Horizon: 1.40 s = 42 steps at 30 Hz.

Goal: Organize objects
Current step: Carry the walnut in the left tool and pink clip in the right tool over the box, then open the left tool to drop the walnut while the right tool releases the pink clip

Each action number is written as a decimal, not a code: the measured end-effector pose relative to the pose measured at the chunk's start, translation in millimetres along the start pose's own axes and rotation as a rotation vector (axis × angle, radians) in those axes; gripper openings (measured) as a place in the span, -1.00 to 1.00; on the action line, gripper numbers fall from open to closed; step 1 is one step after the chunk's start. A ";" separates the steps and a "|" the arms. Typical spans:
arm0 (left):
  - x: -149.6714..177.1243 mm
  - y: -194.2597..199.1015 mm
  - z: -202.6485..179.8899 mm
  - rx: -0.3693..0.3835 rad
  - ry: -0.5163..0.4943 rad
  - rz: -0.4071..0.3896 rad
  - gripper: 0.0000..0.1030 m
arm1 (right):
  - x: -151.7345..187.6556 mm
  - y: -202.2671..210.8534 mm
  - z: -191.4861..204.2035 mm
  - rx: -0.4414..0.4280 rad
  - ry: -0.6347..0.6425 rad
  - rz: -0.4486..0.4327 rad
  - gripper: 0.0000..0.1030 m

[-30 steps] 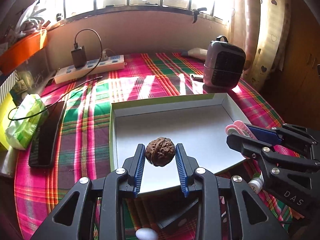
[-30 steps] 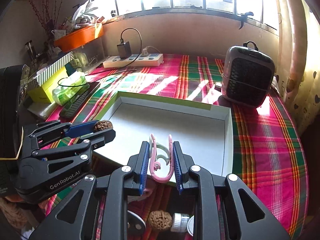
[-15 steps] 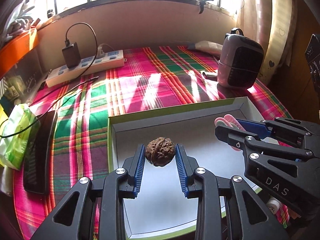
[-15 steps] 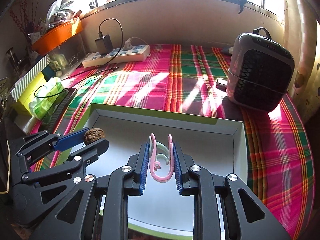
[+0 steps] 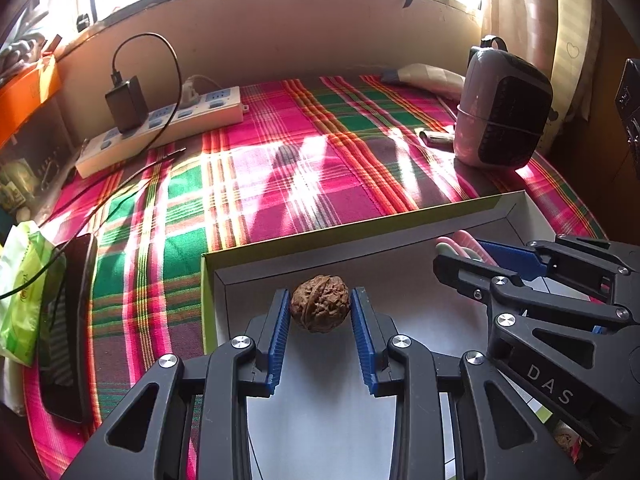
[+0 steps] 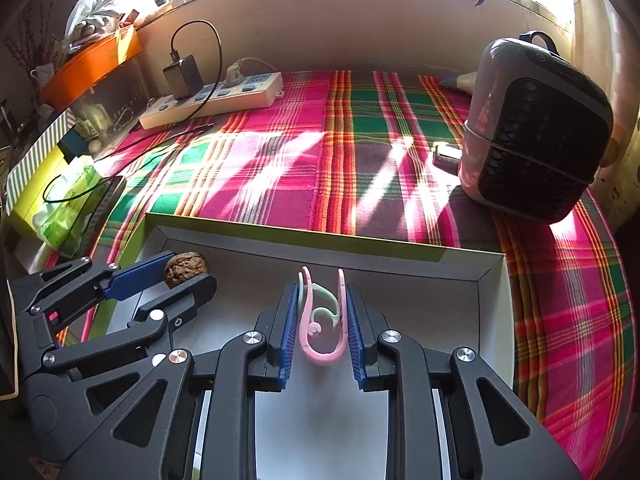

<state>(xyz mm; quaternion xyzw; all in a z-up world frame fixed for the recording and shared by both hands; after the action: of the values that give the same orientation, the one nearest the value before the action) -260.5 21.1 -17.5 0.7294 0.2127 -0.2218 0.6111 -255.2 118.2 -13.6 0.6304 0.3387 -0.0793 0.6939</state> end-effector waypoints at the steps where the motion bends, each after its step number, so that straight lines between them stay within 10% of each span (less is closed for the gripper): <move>1: 0.3 -1.2 0.4 -0.002 0.002 0.004 -0.44 | 0.0 -0.7 -0.1 0.002 0.000 0.002 -0.53; 42: 9.1 35.0 6.0 -0.005 0.002 -0.039 -0.29 | 13.9 31.3 -2.3 0.025 -0.051 -0.030 -0.09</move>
<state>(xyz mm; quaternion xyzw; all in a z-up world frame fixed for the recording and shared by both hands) -233.2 9.8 4.1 0.7238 0.2282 -0.2322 0.6084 -228.8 130.8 4.2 0.6316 0.3293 -0.1099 0.6932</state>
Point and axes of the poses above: each gripper's, at about its wrist camera, not at the fingertips, and y roughly against the way its jaws point, z to its left, x to its underside, the point moved 5 cm from there along -y, roughly the way its jaws point, and after that the axes turned 12 degrees about y, right-handed, at the moved point
